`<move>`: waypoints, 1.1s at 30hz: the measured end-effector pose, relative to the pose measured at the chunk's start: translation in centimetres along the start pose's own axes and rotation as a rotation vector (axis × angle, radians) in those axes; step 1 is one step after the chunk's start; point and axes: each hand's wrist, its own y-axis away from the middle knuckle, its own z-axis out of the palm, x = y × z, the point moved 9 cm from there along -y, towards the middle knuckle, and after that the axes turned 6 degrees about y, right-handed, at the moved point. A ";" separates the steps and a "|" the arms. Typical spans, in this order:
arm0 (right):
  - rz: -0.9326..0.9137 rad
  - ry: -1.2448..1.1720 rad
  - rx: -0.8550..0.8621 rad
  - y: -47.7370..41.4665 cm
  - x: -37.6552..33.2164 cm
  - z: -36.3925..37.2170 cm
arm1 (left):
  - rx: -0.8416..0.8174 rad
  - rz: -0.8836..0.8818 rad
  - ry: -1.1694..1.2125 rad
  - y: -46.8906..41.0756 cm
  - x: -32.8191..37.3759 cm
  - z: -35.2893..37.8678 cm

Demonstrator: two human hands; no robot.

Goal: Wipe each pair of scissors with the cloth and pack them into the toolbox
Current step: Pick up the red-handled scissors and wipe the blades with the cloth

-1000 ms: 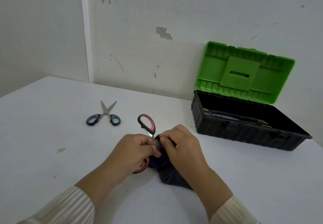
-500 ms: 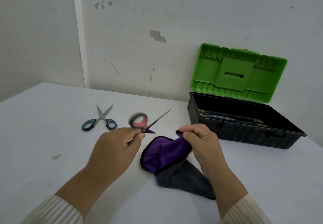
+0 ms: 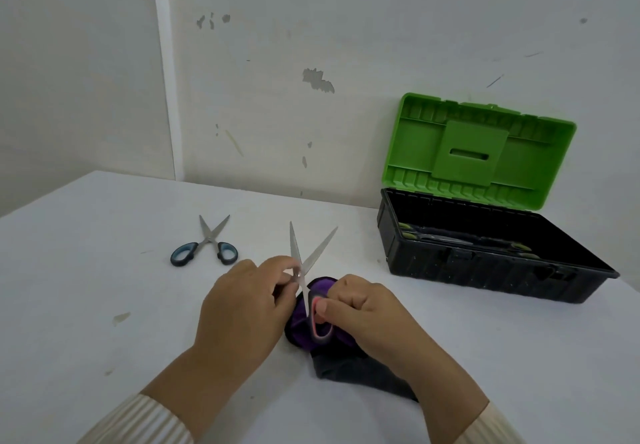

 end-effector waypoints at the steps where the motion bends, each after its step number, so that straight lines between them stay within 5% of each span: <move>1: -0.005 0.022 0.016 -0.1 0.1 -0.1 | 0.022 -0.039 0.036 -0.1 -0.2 -0.3; 4: -0.006 0.005 0.052 -0.3 0.4 -0.9 | 0.006 -0.289 0.217 -0.2 -2.0 -0.2; 9: -0.024 0.070 0.009 -0.2 0.6 -1.1 | -0.446 -0.761 0.844 2.0 -3.2 4.2; 12: -0.011 0.098 -0.004 -0.3 0.9 -1.2 | -0.545 -0.868 0.958 3.1 -2.9 5.2; 16: 0.035 0.058 0.079 -0.5 2.1 -2.3 | -0.537 -0.914 0.895 3.3 -3.3 5.3; 21: 0.019 0.023 0.496 0.0 2.5 -6.4 | -0.515 -0.846 0.808 3.0 -3.2 4.7; 27: -0.358 0.360 0.346 0.0 -2.2 -0.1 | -0.485 -0.747 0.767 2.9 -1.9 4.9; 33: -0.324 0.325 0.370 -0.6 -1.6 -0.6 | -0.430 -0.724 0.778 2.5 -1.6 4.7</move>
